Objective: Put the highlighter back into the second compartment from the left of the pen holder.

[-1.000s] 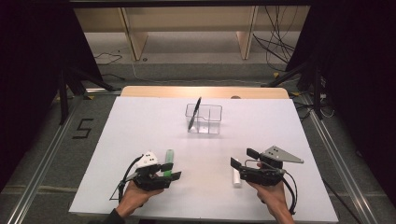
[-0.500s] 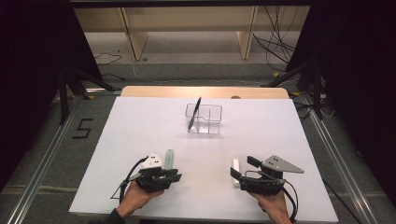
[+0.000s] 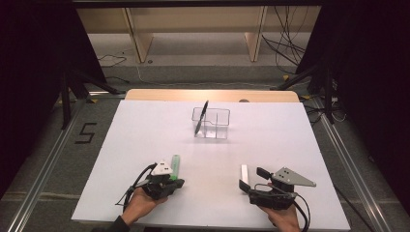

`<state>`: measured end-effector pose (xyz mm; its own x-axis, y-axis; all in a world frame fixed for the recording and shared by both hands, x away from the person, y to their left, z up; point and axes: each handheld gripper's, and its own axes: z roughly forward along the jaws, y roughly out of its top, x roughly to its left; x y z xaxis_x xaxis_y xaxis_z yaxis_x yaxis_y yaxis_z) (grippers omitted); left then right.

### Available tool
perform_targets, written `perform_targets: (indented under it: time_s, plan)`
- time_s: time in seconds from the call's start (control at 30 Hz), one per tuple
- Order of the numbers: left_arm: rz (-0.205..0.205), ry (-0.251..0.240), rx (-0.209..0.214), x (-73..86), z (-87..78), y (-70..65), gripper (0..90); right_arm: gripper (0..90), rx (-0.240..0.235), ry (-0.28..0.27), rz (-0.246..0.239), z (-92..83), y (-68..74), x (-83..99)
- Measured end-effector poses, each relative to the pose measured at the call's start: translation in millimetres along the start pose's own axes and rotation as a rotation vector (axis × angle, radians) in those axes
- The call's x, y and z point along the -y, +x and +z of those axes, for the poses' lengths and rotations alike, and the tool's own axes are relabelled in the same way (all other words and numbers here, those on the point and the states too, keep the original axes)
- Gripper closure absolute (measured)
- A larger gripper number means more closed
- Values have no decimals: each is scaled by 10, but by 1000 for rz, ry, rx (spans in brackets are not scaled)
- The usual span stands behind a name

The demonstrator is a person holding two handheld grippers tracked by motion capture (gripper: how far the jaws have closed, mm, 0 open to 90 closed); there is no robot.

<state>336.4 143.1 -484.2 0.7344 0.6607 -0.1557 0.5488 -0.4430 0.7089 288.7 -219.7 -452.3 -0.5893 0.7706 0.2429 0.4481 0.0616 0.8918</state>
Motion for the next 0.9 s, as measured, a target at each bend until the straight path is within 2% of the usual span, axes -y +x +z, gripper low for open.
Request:
perform_targets:
  time_s: [0.27, 0.4, 0.5, 0.9]
  plan:
    - [-11, 35, -8, 15, 6, 52, 894, 178, 1, 7, 8, -7, -18, 30]
    - [-22, 50, -27, 24, -13, 88, 894, 177, 1, 9, 4, -12, -13, 44]
    - [-14, 57, -46, 37, -44, 115, 894, 177, -1, 13, -1, -12, -3, 50]
    - [-32, 62, -90, 73, -110, 243, 894, 178, 6, 25, -7, 1, 9, 56]
